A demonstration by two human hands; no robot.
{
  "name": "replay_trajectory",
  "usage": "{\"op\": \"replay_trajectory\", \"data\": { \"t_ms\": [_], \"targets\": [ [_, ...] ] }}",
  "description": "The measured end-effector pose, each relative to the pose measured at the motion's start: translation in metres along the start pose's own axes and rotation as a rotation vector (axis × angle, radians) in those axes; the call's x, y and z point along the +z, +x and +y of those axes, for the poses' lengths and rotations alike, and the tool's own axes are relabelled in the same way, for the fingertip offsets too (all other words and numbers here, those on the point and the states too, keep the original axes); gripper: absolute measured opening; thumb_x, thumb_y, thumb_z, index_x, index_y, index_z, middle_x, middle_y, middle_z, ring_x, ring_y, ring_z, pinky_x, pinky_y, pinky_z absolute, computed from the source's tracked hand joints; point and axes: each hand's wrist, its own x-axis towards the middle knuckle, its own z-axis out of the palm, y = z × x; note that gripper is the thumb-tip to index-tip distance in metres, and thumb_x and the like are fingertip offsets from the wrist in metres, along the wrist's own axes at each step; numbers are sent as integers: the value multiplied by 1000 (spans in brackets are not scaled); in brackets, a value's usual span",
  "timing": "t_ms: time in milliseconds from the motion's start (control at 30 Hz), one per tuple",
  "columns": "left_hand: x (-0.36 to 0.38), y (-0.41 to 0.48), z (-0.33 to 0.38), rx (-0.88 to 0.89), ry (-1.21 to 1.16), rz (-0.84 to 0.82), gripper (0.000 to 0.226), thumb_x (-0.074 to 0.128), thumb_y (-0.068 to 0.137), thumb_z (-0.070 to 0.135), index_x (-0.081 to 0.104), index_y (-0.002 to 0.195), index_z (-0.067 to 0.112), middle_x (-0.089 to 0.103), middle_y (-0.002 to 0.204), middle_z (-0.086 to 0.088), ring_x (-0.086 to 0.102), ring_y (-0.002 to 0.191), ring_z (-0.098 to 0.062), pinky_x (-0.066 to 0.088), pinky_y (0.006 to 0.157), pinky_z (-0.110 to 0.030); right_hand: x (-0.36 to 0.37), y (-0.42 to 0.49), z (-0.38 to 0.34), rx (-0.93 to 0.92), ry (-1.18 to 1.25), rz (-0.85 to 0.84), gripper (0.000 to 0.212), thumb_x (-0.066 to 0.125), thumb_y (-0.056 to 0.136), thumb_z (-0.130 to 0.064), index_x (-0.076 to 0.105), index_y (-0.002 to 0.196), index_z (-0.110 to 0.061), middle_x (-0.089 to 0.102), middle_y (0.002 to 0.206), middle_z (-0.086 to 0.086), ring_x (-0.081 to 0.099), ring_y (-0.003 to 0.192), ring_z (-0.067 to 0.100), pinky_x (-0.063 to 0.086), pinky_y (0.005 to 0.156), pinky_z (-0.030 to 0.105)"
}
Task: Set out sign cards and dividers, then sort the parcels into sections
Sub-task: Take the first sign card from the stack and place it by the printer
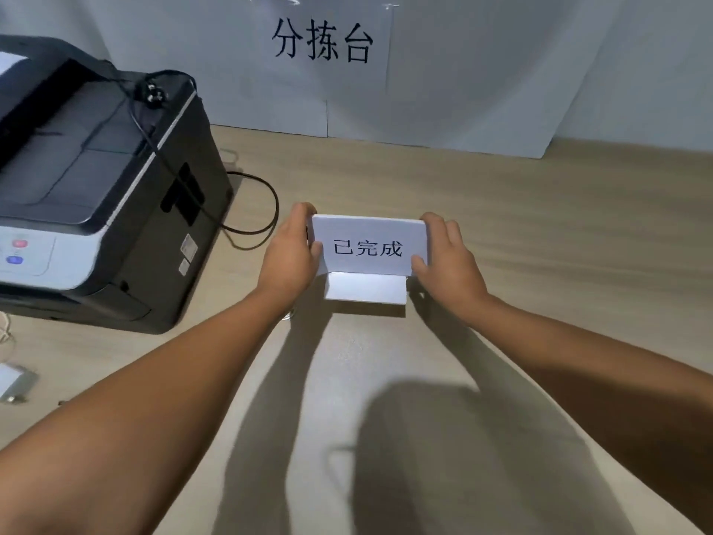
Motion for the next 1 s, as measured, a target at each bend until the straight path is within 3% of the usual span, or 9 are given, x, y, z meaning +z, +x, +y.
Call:
{"op": "replay_trajectory", "data": {
  "t_ms": [100, 400, 533, 600, 733, 867, 1000],
  "targets": [
    [19, 32, -27, -4, -6, -34, 39, 58, 95, 10, 36, 119, 32, 57, 111, 0, 63, 89, -25, 55, 67, -43, 31, 32, 11, 8, -32, 5, 57, 62, 91, -15, 34, 140, -26, 42, 123, 7, 54, 87, 28, 45, 68, 35],
    [67, 63, -68, 0, -95, -52, 45, 55, 93, 10, 40, 129, 34, 55, 113, 3, 61, 89, -21, 44, 74, -33, 83, 53, 39, 96, -24, 3, 57, 58, 88, -21, 32, 139, -29, 37, 117, 0, 49, 81, 30, 41, 68, 36],
    [55, 58, -61, -9, -71, -60, 64, 58, 93, 12, 33, 148, 35, 54, 132, -2, 57, 96, -10, 47, 79, -34, 69, 46, 32, 115, -22, -50, 74, 60, 88, -26, 21, 151, -33, 37, 125, 2, 55, 98, 32, 49, 78, 41],
    [41, 49, -50, -38, -66, -34, 73, 60, 93, 12, 28, 154, 35, 45, 143, -2, 47, 100, 3, 45, 84, -33, 51, 35, 22, 113, 2, -78, 88, 64, 89, -31, 8, 157, -36, 34, 133, 3, 53, 109, 28, 50, 87, 42],
    [2, 31, -2, 64, 32, 35, 71, 65, 95, 21, 31, 157, 22, 40, 150, -7, 43, 133, -21, 41, 101, -35, -10, 15, 2, 52, -67, -88, 93, 66, 91, -38, 5, 161, -32, 31, 145, 4, 49, 118, 28, 51, 89, 42],
    [-23, 2, 75, 179, 140, -42, 71, 67, 93, 41, 38, 153, 17, 41, 152, -8, 37, 141, -26, 38, 113, -45, -94, -20, -2, 52, -176, -14, 84, 62, 92, -47, 16, 160, -28, 25, 159, 4, 36, 141, 28, 44, 104, 44],
    [-19, -51, 173, 327, 161, -187, 82, 68, 90, 55, 40, 153, 12, 45, 154, -9, 35, 145, -28, 30, 119, -44, -195, -93, 17, 57, -249, 71, 83, 59, 93, -54, 17, 161, -29, 16, 166, 4, 22, 150, 26, 33, 117, 45]
  ]
}}
